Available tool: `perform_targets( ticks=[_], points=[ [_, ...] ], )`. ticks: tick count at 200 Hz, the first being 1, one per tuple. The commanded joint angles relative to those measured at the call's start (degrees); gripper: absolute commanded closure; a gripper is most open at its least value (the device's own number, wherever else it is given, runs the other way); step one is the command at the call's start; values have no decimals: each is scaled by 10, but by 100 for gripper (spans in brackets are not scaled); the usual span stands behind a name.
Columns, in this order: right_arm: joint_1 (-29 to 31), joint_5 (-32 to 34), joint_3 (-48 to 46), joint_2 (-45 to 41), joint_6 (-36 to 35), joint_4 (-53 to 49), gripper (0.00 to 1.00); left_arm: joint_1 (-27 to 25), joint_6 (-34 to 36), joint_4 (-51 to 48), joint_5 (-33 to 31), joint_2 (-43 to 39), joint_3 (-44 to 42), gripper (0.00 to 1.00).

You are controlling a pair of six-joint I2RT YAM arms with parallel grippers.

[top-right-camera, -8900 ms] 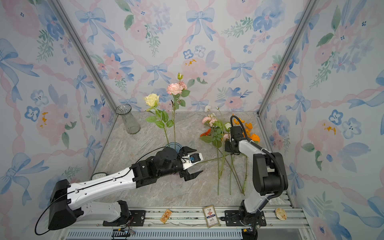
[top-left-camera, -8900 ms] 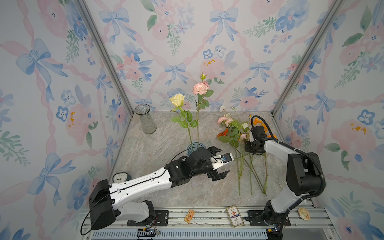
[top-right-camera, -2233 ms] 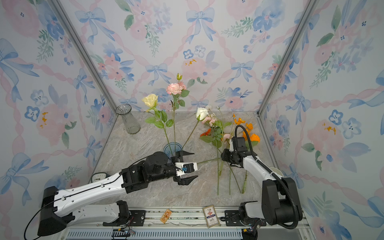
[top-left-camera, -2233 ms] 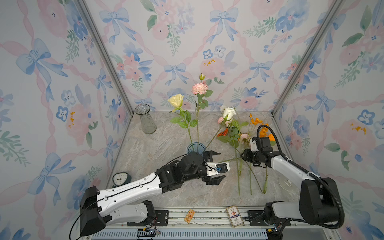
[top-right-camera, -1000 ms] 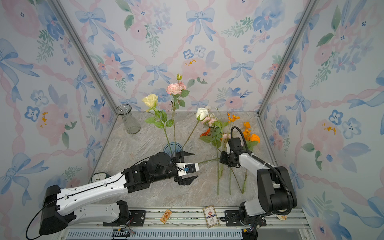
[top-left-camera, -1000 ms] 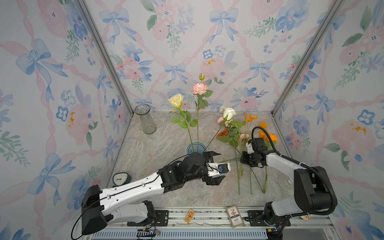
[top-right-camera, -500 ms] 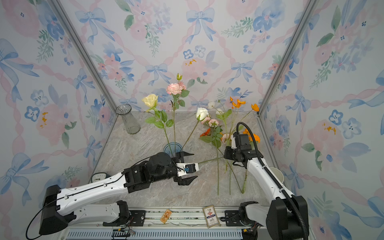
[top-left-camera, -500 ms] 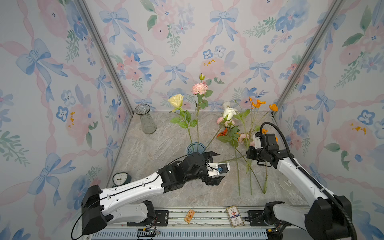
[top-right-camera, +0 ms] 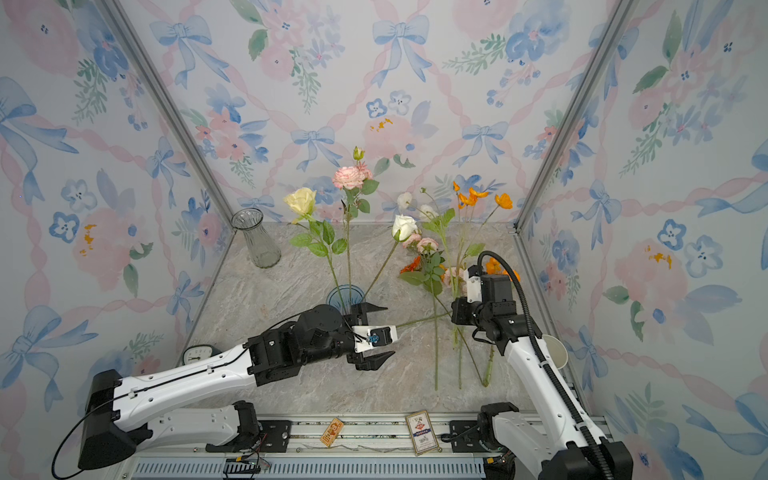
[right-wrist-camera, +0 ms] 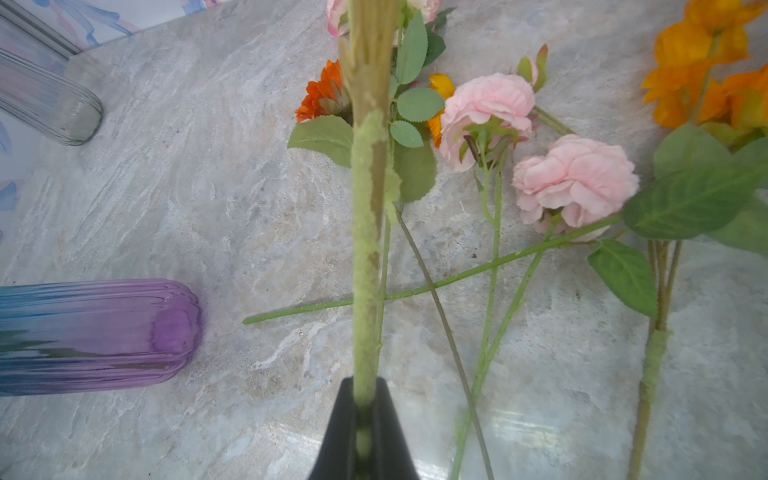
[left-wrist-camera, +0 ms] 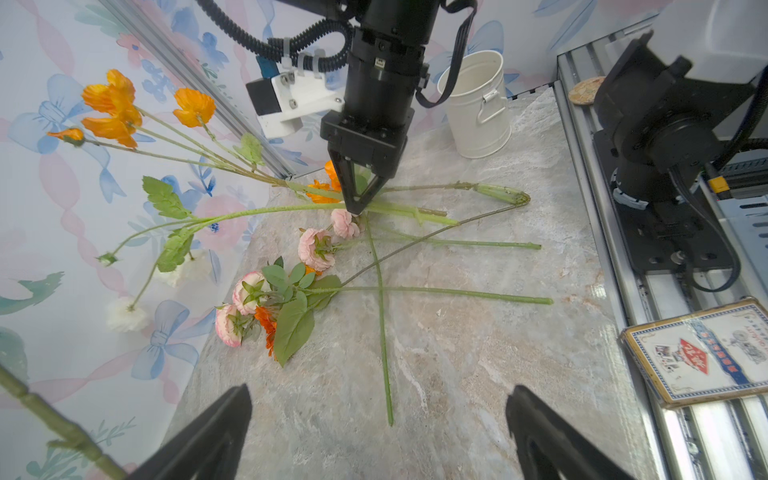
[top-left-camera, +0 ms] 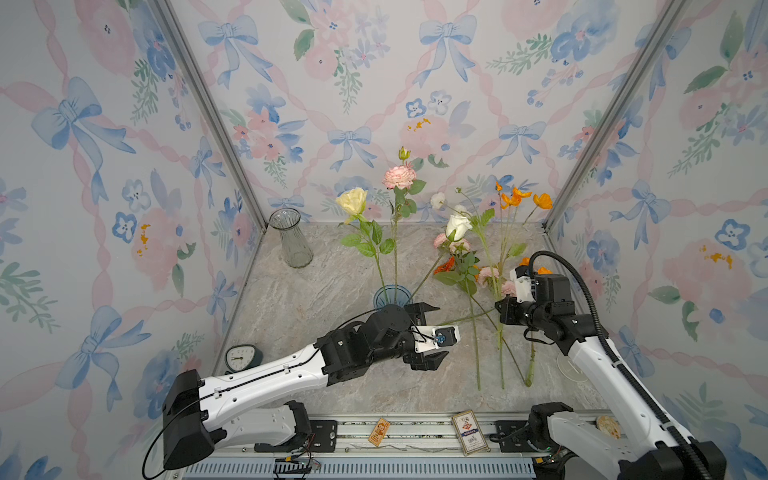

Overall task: Arrange the flowers into the vase
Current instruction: 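Close the right gripper on the orange poppy stems in the pile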

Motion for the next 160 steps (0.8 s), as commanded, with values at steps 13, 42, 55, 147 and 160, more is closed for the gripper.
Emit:
perform_targets(
  ticks=[13, 42, 55, 147, 160],
  points=[
    [-5, -61, 4, 6, -15, 17, 97, -3, 9, -9, -1, -2, -2, 2],
    [-5, -81, -5, -3, -8, 38, 97, -3, 9, -9, 0, -2, -2, 2],
    [-5, -86, -8, -21, -4, 49, 100, -3, 9, -9, 0, -2, -2, 2],
    [-5, -69, -11, -44, 5, 39, 86, -4, 9, -11, 1, -2, -1, 2],
    [-5, -71, -12, -42, 7, 44, 84, -4, 9, -12, -1, -2, -2, 2]
  ],
)
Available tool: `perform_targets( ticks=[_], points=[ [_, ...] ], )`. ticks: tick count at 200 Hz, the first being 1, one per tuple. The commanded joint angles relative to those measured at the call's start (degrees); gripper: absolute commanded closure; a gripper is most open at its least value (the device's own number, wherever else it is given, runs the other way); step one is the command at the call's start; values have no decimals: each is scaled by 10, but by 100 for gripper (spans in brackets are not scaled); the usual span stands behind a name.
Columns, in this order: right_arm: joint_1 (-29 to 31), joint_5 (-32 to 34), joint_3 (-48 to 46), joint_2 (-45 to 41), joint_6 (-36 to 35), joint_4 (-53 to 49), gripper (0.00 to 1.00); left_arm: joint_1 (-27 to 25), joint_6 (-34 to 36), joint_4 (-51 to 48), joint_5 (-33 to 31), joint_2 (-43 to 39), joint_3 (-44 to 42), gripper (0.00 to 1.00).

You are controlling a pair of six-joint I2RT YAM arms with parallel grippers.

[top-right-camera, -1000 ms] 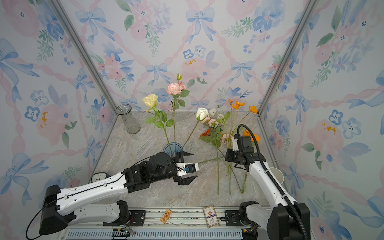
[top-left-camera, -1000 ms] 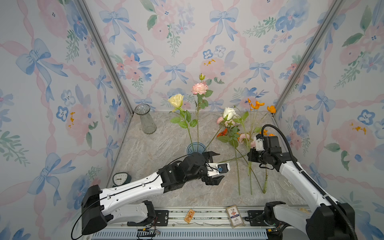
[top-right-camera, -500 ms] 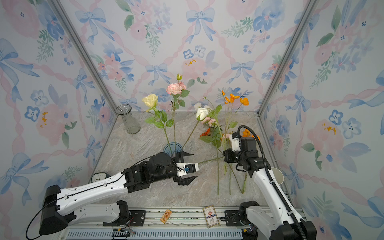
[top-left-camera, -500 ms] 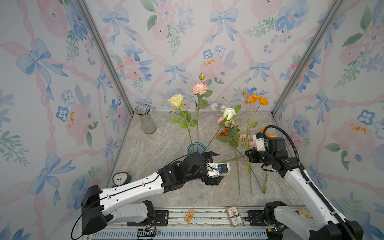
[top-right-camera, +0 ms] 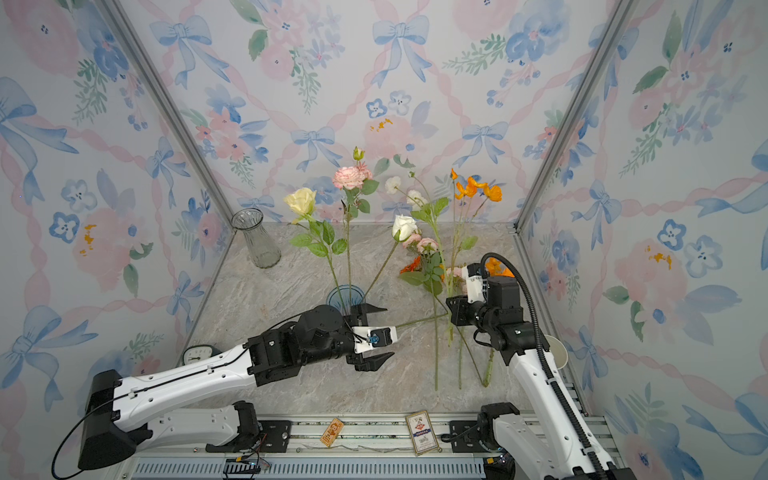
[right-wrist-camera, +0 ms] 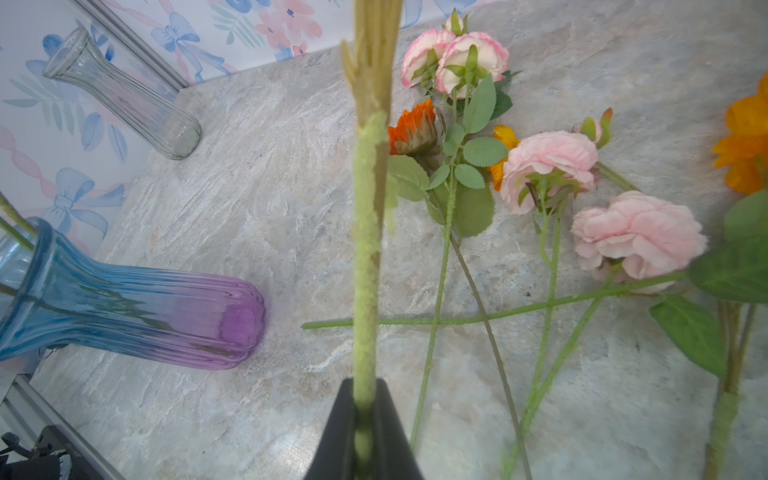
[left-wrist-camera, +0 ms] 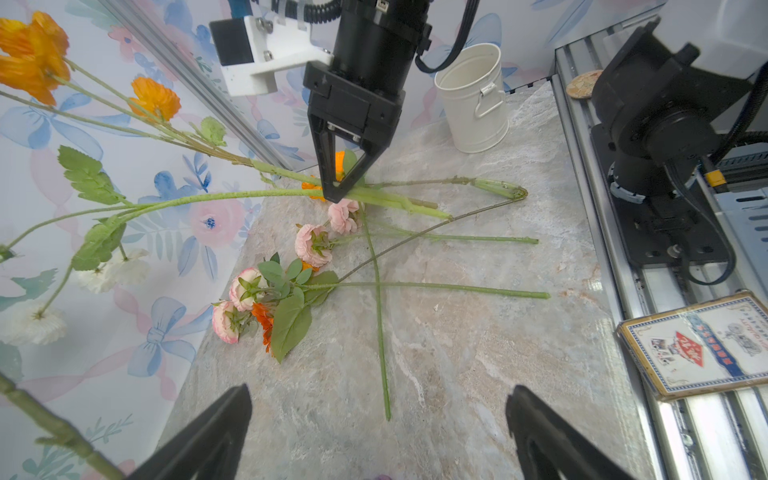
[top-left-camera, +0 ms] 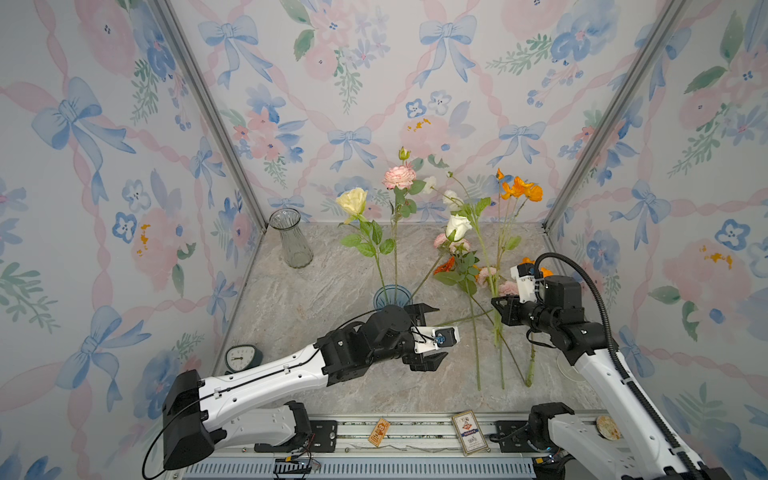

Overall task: Arrange the flowers into the vase
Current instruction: 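Close the right gripper on the orange poppy stems in the pile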

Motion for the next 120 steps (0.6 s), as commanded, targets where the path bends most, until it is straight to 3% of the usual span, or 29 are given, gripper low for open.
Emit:
perform_targets(
  ticks=[1, 25, 39, 76, 89, 93, 120],
  points=[
    [-3, -3, -7, 3, 6, 17, 84, -5, 17, -3, -1, -1, -2, 2],
    [-3, 0, -6, 8, 4, 17, 83, -5, 26, -4, -3, 0, -2, 2],
    [-3, 6, -9, 11, 4, 16, 100, -6, 27, -4, -3, 1, -2, 2],
    [-3, 26, -14, 15, 10, 16, 100, -5, 28, -6, -6, 3, -1, 2],
    [-1, 65, -10, 27, 13, -1, 68, -6, 27, -6, -5, 5, -1, 2],
    [0, 80, -11, 35, 17, -5, 63, -6, 27, -6, -4, 5, -1, 2],
    [3, 97, -31, 116, 49, 34, 66, -6, 27, -7, -4, 5, 0, 2]
  ],
)
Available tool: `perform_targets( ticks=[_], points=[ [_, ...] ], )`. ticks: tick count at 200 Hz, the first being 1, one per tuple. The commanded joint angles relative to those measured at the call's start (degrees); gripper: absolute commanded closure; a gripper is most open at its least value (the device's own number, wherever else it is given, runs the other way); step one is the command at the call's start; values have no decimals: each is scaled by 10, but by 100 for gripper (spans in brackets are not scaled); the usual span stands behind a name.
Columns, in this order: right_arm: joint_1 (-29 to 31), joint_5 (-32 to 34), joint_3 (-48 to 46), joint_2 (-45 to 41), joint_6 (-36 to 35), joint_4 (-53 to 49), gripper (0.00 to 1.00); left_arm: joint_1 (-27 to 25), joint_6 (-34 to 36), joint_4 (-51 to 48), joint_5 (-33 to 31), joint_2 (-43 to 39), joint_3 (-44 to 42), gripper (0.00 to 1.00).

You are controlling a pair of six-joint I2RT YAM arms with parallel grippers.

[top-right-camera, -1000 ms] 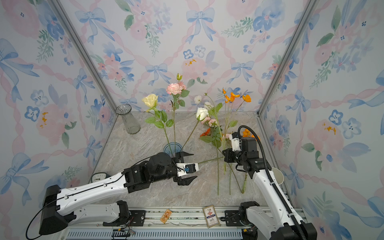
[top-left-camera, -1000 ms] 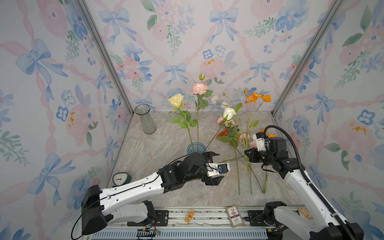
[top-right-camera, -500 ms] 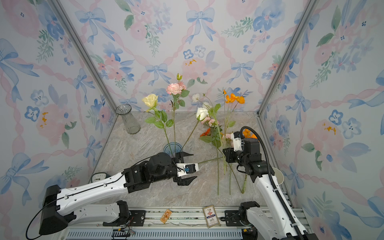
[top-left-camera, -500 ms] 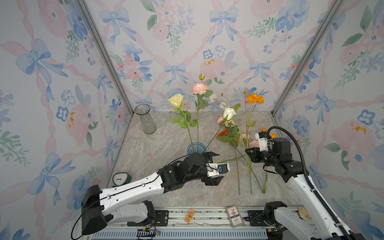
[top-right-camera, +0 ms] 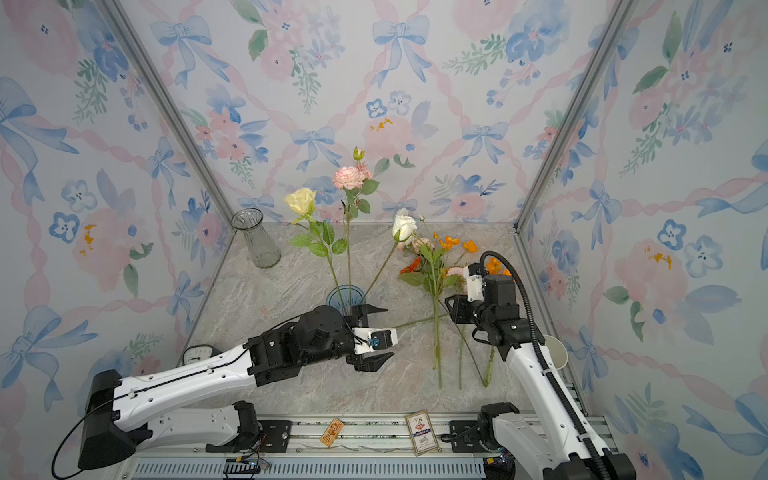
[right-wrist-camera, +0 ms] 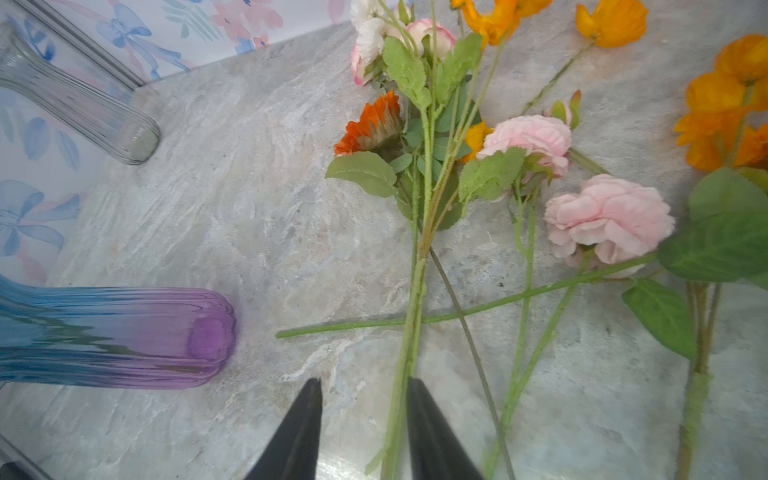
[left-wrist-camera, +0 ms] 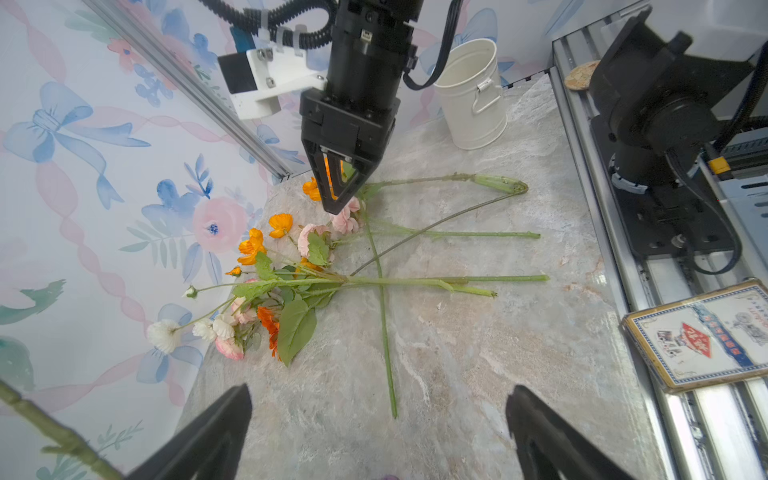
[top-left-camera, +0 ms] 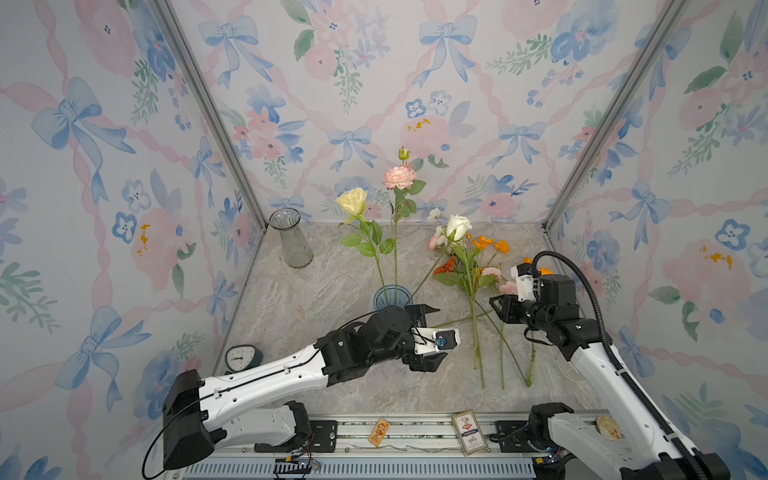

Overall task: Arrange the flowers into the vase
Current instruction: 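Close the right gripper on the orange poppy stems in the pile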

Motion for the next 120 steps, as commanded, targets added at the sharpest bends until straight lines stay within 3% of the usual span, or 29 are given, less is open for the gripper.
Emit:
perform_targets(
  ticks=[1, 20, 48, 120],
  points=[
    [4, 36, -25, 66, 34, 24, 66, -3, 8, -7, -2, 5, -1, 2],
    [22, 34, -29, 134, 57, 68, 69, -4, 10, -7, -7, 6, -1, 2],
    [74, 86, -6, 206, 52, 71, 69, -6, 12, -9, -16, 10, -2, 2],
    [103, 148, 8, 263, 60, 78, 70, -6, 15, -12, -20, 13, -2, 2]
  ],
)
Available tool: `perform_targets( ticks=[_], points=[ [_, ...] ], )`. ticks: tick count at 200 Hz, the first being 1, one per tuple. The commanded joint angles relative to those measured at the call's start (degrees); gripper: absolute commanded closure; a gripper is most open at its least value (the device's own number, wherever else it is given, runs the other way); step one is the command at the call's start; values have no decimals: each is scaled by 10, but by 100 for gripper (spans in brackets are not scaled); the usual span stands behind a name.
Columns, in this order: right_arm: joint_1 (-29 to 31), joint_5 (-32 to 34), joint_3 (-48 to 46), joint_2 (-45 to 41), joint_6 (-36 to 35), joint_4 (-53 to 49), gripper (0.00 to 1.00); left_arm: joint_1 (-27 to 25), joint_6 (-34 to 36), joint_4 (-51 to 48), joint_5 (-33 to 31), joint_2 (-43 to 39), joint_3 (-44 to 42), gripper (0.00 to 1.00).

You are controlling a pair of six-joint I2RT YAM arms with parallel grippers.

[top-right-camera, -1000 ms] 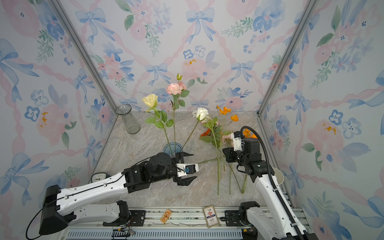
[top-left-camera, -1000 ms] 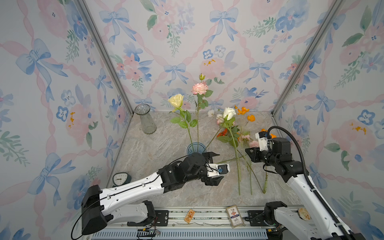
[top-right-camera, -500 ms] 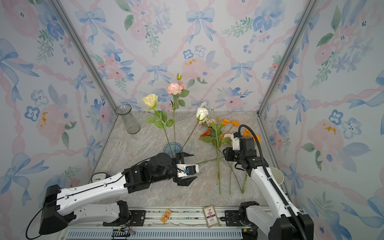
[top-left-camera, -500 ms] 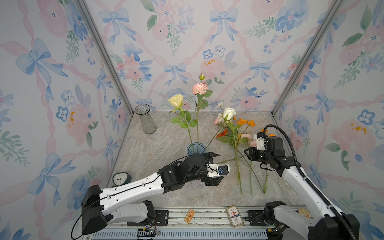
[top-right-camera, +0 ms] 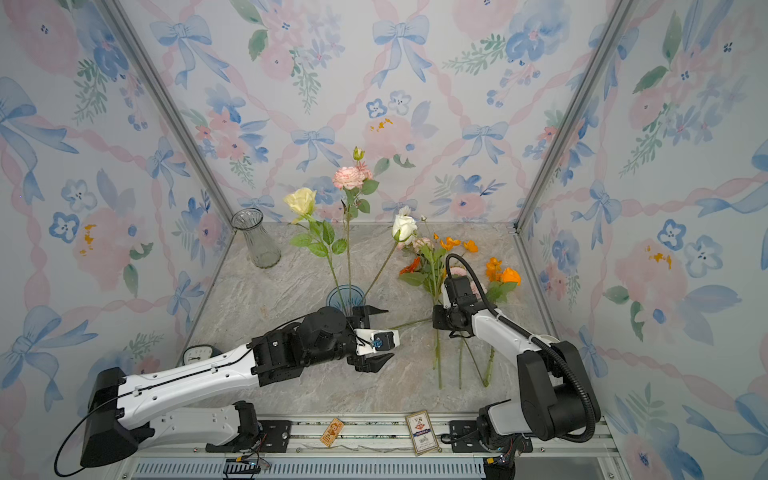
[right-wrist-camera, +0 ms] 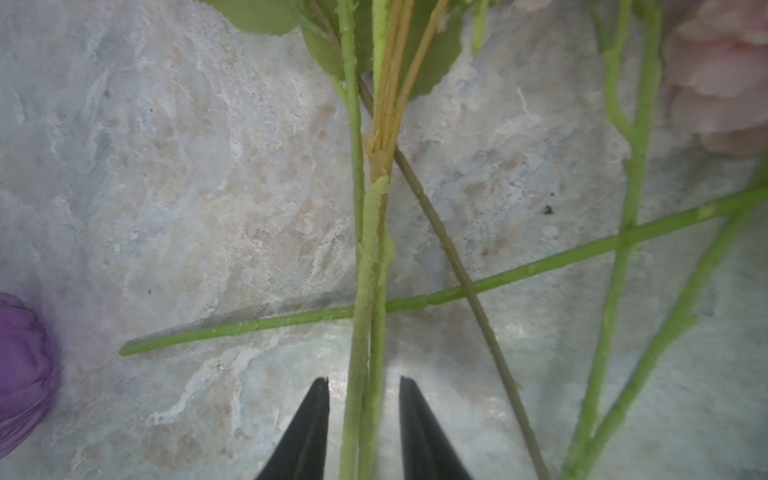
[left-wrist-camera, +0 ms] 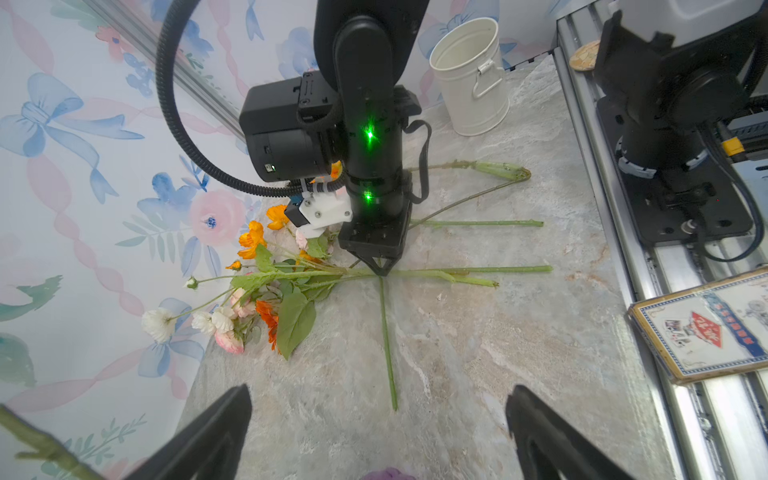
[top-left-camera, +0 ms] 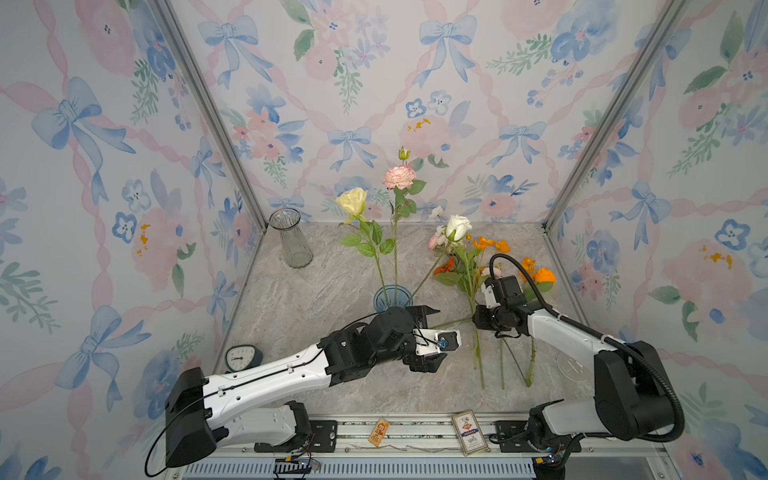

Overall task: Arrange the flowers into the vase
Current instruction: 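Close the right gripper on the orange poppy stems in the pile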

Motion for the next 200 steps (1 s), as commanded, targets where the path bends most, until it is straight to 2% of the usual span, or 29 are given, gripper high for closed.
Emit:
perform_targets(
  ticks=[1, 83, 109, 174, 184, 200],
  points=[
    [12, 36, 16, 17, 11, 8, 70, -3, 8, -8, -6, 3, -2, 2],
    [38, 48, 41, 56, 12, 8, 76, -3, 12, -10, -12, 3, -2, 2],
    [41, 54, 45, 56, 12, 3, 86, -3, 13, -11, -13, 3, -2, 2],
    [44, 58, 52, 73, 10, -6, 84, -3, 15, -13, -17, 1, -2, 2],
    [45, 58, 53, 75, 10, -4, 87, -3, 16, -14, -17, 3, -2, 2],
    [46, 60, 56, 76, 9, -7, 100, -3, 16, -14, -19, 3, -3, 2]
  ],
)
